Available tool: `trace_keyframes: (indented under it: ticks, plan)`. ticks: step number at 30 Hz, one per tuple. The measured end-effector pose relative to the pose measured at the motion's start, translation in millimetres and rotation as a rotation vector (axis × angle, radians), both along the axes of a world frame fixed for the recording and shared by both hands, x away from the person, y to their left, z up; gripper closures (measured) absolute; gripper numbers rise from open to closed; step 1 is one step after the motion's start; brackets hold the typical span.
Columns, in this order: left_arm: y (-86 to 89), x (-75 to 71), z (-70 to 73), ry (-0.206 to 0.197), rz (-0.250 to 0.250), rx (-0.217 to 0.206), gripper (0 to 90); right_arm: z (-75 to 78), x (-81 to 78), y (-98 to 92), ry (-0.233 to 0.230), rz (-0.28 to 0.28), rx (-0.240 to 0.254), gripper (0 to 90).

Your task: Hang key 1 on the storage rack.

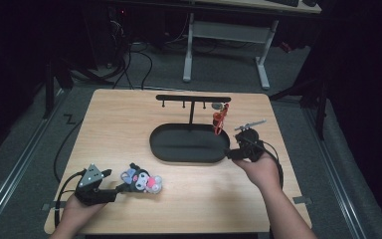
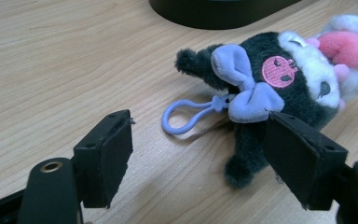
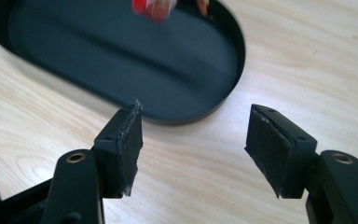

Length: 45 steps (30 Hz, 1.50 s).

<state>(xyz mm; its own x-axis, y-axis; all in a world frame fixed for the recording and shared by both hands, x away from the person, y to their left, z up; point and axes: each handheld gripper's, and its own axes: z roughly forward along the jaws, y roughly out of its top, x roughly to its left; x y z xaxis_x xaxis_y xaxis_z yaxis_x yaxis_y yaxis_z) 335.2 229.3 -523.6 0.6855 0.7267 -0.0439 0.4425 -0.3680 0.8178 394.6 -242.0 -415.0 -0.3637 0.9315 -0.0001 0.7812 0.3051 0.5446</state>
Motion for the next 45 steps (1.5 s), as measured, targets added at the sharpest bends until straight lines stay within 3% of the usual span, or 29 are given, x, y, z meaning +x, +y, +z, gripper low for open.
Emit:
trace_keyframes:
  ticks: [5, 12, 14, 16, 18, 22, 30, 37, 45]
  plan:
    - [-1.1, 0.3, -0.3, 0.003, -0.002, -0.004, 22.3, -26.9, -27.0, -2.8, -0.034, 0.007, 0.043, 36.6]
    - [-5.4, 1.0, -4.1, 0.042, -0.013, -0.006, 24.3, -59.2, -76.5, -8.0, -0.115, 0.005, 0.215, 37.3]
    - [-8.6, -0.3, -4.7, 0.047, -0.032, -0.004, 27.8, -68.6, -89.7, -9.0, -0.137, -0.008, 0.26, 37.5]
    - [-12.9, -2.4, -3.6, 0.039, -0.045, -0.012, 33.2, -76.4, -100.7, -11.1, -0.16, -0.016, 0.273, 38.1]
    - [-17.8, -5.8, -1.0, 0.014, -0.057, -0.019, 41.6, -80.9, -107.6, -12.3, -0.146, -0.011, 0.303, 38.1]
    - [-28.6, -12.1, 3.3, -0.04, -0.06, -0.01, 57.6, -87.1, -110.4, -16.9, -0.136, -0.02, 0.322, 38.8]
    - [-48.1, -15.5, 2.6, -0.055, -0.075, 0.021, 83.1, -90.8, -110.4, -22.8, -0.124, -0.025, 0.359, 39.3]
    - [-73.5, -17.7, 2.6, -0.066, -0.123, 0.029, 86.8, -90.4, -109.6, -25.8, -0.121, -0.041, 0.38, 39.8]
    - [-126.9, -17.0, -0.8, -0.073, -0.195, 0.019, 87.1, -89.1, -110.8, -27.8, -0.128, -0.044, 0.39, 40.2]
